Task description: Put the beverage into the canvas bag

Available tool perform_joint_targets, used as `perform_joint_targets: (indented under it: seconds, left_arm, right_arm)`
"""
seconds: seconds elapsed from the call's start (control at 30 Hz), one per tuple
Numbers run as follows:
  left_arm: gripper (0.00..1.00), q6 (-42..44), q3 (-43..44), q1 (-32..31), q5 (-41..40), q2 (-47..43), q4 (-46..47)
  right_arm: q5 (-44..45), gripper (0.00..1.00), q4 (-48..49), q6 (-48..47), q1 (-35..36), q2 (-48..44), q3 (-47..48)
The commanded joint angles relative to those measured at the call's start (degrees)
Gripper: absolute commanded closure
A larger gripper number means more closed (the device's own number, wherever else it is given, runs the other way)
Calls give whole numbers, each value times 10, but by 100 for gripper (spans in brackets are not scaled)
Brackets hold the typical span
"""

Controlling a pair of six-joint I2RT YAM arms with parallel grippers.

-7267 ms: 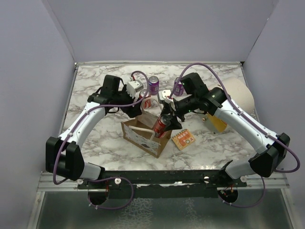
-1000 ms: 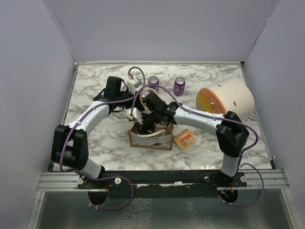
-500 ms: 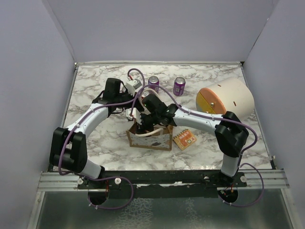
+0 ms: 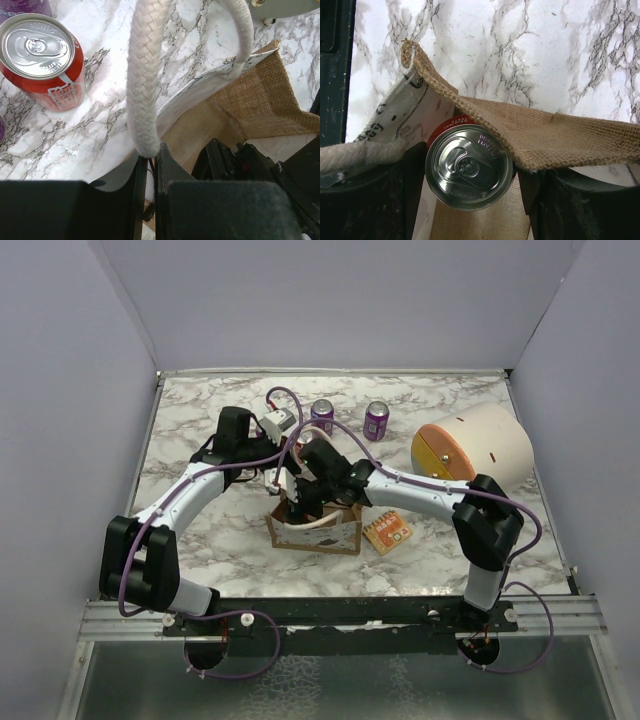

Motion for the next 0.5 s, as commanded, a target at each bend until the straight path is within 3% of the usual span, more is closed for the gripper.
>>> perform_joint_targets:
  seconds: [0.0, 0.2, 0.47]
  left_arm:
    - [100, 19, -9, -4, 1, -18, 3]
    - [100, 25, -10, -4, 6, -19, 3]
    - [100, 37, -7, -4, 12, -25, 0]
  right_arm:
    - [17, 28, 17, -5, 3, -28, -5]
    - [23, 18, 21, -7, 4, -44, -11]
    - [27, 17, 34, -22, 4, -80, -39]
